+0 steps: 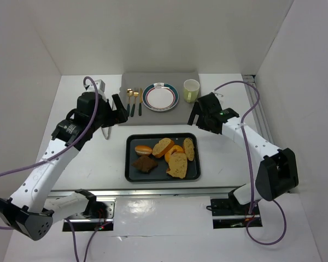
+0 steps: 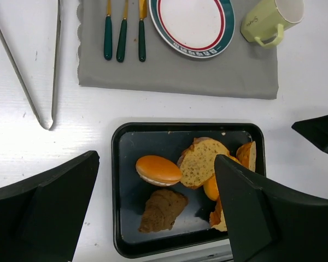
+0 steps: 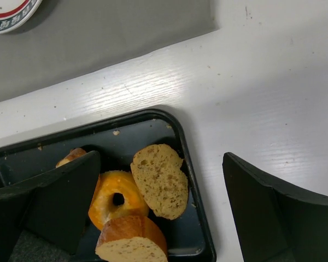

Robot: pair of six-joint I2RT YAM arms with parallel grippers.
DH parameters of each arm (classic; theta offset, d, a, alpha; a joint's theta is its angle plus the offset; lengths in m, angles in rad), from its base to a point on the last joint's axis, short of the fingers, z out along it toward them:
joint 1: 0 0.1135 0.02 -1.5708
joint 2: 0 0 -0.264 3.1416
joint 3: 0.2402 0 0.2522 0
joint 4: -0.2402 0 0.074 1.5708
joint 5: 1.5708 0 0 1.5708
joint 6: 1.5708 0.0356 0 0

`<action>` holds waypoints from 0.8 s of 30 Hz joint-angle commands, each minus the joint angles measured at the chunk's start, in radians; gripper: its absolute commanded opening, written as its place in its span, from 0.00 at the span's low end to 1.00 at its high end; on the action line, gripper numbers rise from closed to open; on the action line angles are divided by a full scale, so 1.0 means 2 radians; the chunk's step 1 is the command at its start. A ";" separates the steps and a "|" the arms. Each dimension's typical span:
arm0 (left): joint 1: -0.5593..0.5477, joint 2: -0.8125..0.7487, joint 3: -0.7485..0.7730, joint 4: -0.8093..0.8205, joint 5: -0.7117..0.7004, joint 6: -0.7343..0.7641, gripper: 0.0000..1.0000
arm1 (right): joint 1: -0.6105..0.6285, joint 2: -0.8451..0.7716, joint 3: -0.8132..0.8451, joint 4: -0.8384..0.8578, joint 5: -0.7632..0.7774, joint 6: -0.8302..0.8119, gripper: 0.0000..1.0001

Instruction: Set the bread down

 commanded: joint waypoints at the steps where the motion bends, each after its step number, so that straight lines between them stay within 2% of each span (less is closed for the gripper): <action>1: 0.006 0.002 0.015 -0.001 0.005 -0.001 1.00 | -0.004 -0.012 0.005 -0.009 0.027 0.007 1.00; 3: 0.006 0.012 0.015 -0.001 -0.001 -0.001 1.00 | -0.009 -0.012 0.000 -0.005 0.027 0.007 1.00; 7: 0.011 0.048 0.015 -0.037 -0.086 0.009 1.00 | -0.009 -0.017 0.000 -0.005 0.027 0.007 1.00; 8: 0.019 0.064 0.020 -0.069 -0.120 0.009 1.00 | -0.009 -0.017 0.000 0.001 0.027 0.007 1.00; 14: 0.068 0.205 0.046 -0.151 -0.176 0.009 1.00 | -0.013 -0.027 -0.005 0.007 0.008 -0.007 1.00; 19: 0.120 0.268 0.062 -0.127 -0.117 0.020 1.00 | -0.023 -0.044 -0.024 0.052 -0.048 -0.012 1.00; 24: 0.166 0.324 0.090 -0.086 -0.019 0.042 1.00 | -0.029 -0.025 -0.013 0.054 -0.052 -0.027 1.00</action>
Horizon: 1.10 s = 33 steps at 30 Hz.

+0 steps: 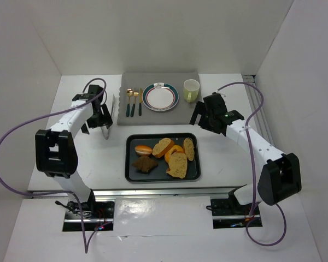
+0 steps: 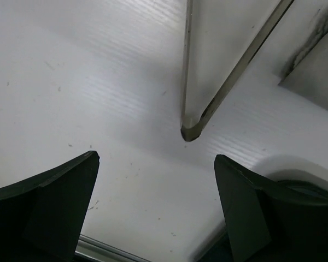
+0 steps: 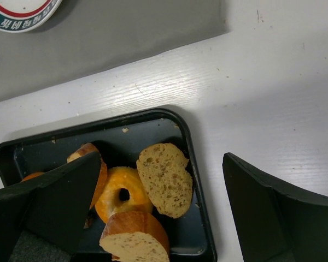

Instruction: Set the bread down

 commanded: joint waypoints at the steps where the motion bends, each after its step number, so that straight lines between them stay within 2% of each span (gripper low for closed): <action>1: 0.016 0.035 0.047 0.027 0.068 0.028 1.00 | -0.005 0.004 0.010 0.029 -0.016 -0.019 1.00; 3: 0.022 0.052 0.060 0.032 0.102 0.041 1.00 | -0.005 0.004 0.015 0.029 -0.016 -0.019 1.00; 9: 0.032 0.107 0.092 0.042 0.131 0.051 1.00 | -0.009 0.004 0.015 0.039 -0.021 -0.024 1.00; 16: 0.036 0.138 0.112 0.041 0.111 0.051 1.00 | -0.014 0.009 0.010 0.039 -0.032 -0.024 1.00; 24: 0.055 0.215 0.197 0.041 0.136 0.069 1.00 | -0.014 0.004 0.010 0.044 -0.037 -0.019 1.00; 28: 0.055 0.250 0.229 0.024 0.122 0.069 0.96 | -0.014 0.004 0.005 0.040 -0.037 -0.019 1.00; 33: 0.061 0.272 0.248 0.024 0.139 0.080 0.79 | -0.014 0.004 0.005 0.025 -0.037 -0.009 1.00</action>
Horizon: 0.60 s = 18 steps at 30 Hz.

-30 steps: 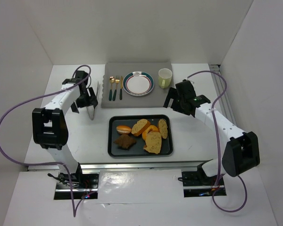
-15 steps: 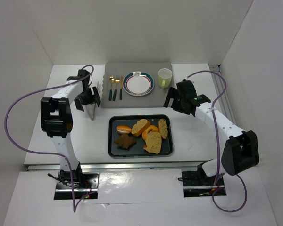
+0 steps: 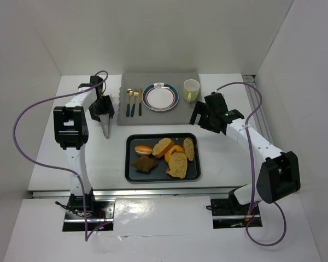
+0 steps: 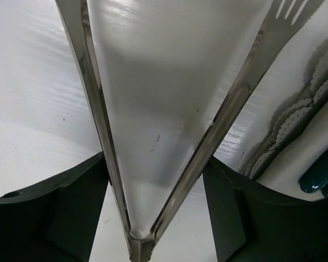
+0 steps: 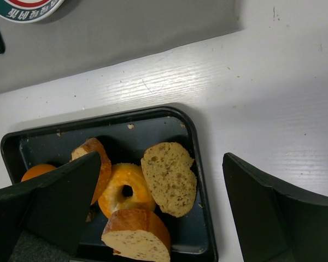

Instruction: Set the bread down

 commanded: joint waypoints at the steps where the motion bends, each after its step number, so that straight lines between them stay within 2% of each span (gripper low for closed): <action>1: 0.009 0.015 0.017 -0.009 0.017 0.020 0.77 | -0.003 -0.004 0.004 0.014 0.006 0.005 1.00; 3: 0.009 0.015 0.017 -0.009 0.017 0.020 0.75 | -0.003 -0.010 0.011 0.010 0.017 0.000 1.00; 6: 0.009 0.015 0.017 -0.009 0.002 0.020 0.62 | -0.003 -0.014 0.021 0.000 0.029 -0.004 1.00; 7: 0.009 0.009 0.017 -0.009 -0.002 0.020 0.57 | -0.003 -0.014 0.027 0.000 0.029 -0.010 1.00; 8: 0.009 0.009 0.017 -0.009 -0.009 0.020 0.41 | -0.003 -0.014 0.027 0.000 0.029 -0.010 1.00; 11: 0.009 -0.027 0.017 -0.009 -0.035 0.015 0.24 | -0.003 -0.014 0.032 -0.005 0.033 -0.014 1.00; 15: 0.009 -0.080 0.012 -0.009 -0.058 0.015 0.24 | -0.003 -0.014 0.037 -0.005 0.038 -0.019 1.00; 18: -0.013 -0.154 -0.017 -0.020 -0.081 0.020 0.24 | -0.003 -0.019 0.037 0.002 0.026 -0.019 1.00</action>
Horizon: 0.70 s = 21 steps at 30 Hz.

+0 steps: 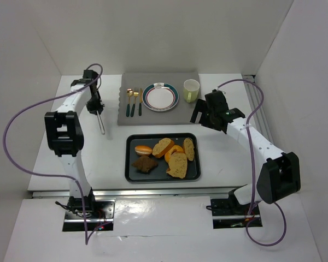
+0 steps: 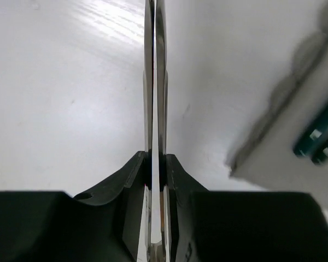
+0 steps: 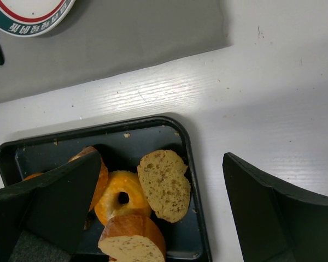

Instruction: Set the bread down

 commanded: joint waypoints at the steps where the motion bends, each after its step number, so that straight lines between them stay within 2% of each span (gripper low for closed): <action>1: -0.023 -0.139 -0.016 -0.013 -0.018 0.010 0.24 | -0.003 -0.018 0.022 0.008 -0.004 -0.008 1.00; 3: -0.052 -0.174 -0.042 -0.013 0.035 0.056 0.29 | -0.003 -0.018 0.022 0.019 -0.005 -0.003 1.00; 6: -0.093 -0.225 -0.072 -0.039 0.081 0.062 0.31 | -0.003 -0.018 0.032 0.012 -0.009 -0.003 1.00; 10: -0.191 -0.277 -0.117 -0.066 0.075 0.044 0.34 | -0.003 -0.018 0.061 0.001 -0.004 -0.016 1.00; 12: -0.222 -0.295 -0.128 -0.082 0.062 0.031 0.34 | -0.003 -0.023 0.069 0.001 0.001 -0.023 1.00; 13: -0.235 -0.305 -0.135 -0.089 0.057 0.031 0.37 | -0.003 -0.023 0.069 0.001 0.006 -0.028 1.00; 17: -0.308 -0.341 -0.135 -0.120 0.039 0.026 0.62 | -0.008 -0.032 0.078 0.001 0.015 -0.033 1.00; 21: -0.348 -0.352 -0.126 -0.136 0.026 0.026 0.65 | -0.013 -0.032 0.072 0.005 0.015 -0.033 1.00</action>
